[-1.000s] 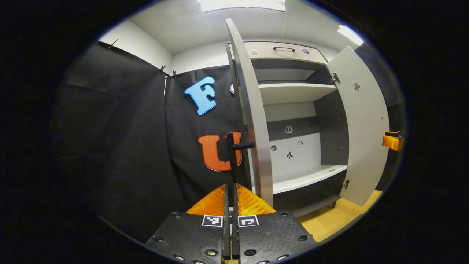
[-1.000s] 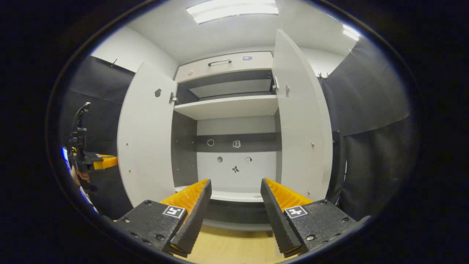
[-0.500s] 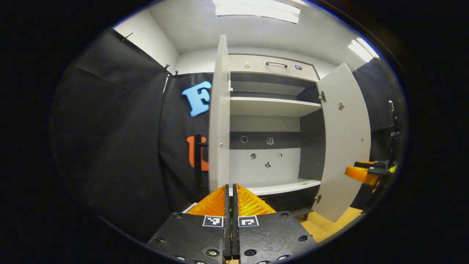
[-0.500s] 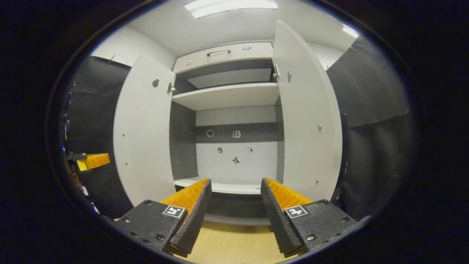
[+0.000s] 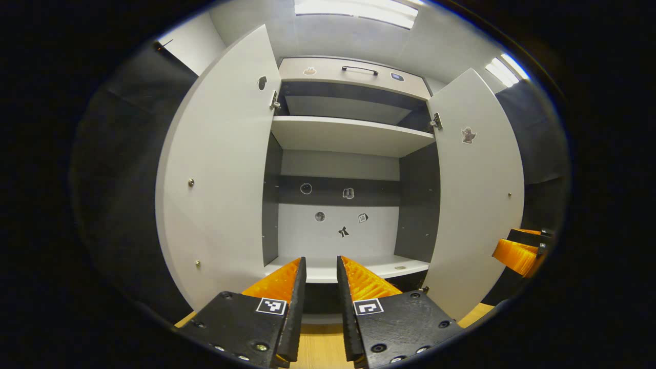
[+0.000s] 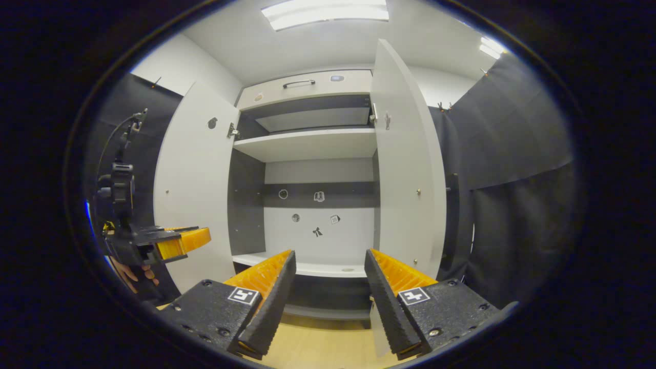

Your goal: Open the right door of the double-door shoe cabinet with the right hand, and open the left door with the left hand.

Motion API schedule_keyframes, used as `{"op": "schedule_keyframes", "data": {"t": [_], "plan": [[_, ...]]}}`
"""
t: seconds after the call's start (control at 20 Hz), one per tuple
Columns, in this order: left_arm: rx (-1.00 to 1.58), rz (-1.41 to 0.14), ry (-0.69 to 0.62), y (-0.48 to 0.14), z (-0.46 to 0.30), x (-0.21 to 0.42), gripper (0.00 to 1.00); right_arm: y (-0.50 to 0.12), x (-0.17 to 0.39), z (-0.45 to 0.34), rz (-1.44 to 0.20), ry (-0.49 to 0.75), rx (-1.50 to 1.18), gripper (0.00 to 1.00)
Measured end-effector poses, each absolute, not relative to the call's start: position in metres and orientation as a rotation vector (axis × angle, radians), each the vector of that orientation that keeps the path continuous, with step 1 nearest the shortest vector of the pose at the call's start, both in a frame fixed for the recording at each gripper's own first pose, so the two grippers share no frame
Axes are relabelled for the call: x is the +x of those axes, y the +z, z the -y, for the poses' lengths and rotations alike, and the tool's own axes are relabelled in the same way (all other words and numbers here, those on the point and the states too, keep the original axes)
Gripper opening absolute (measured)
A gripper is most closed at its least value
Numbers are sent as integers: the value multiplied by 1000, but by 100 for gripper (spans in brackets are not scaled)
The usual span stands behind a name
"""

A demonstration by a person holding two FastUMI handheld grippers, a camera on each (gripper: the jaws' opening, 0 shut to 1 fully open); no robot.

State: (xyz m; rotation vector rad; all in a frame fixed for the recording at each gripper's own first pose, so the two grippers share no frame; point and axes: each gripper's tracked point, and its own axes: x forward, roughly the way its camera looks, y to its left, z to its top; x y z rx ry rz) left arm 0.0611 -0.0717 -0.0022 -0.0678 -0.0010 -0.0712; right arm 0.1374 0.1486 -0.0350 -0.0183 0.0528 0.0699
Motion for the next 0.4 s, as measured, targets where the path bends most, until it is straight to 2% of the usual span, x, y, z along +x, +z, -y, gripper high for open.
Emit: {"op": "schedule_keyframes", "data": {"t": [0.05, 0.1, 0.2, 0.3, 0.4], "plan": [[-70, 1, -75, 0, 75, 63, 36, -33, 137, -145, -48, 64, -22, 84], [-68, 5, -69, 2, 76, 65, 57, -32, 138, -143, -43, 59, -24, 84], [-58, 16, -52, 6, 75, 64, 77, -30, 140, -138, -36, 49, -22, 84], [-51, 9, -37, 8, 75, 63, 84, -30, 141, -135, -32, 44, -17, 84], [-37, 1, -27, 7, 75, 61, 88, -32, 142, -133, -33, 39, -12, 84]]}}
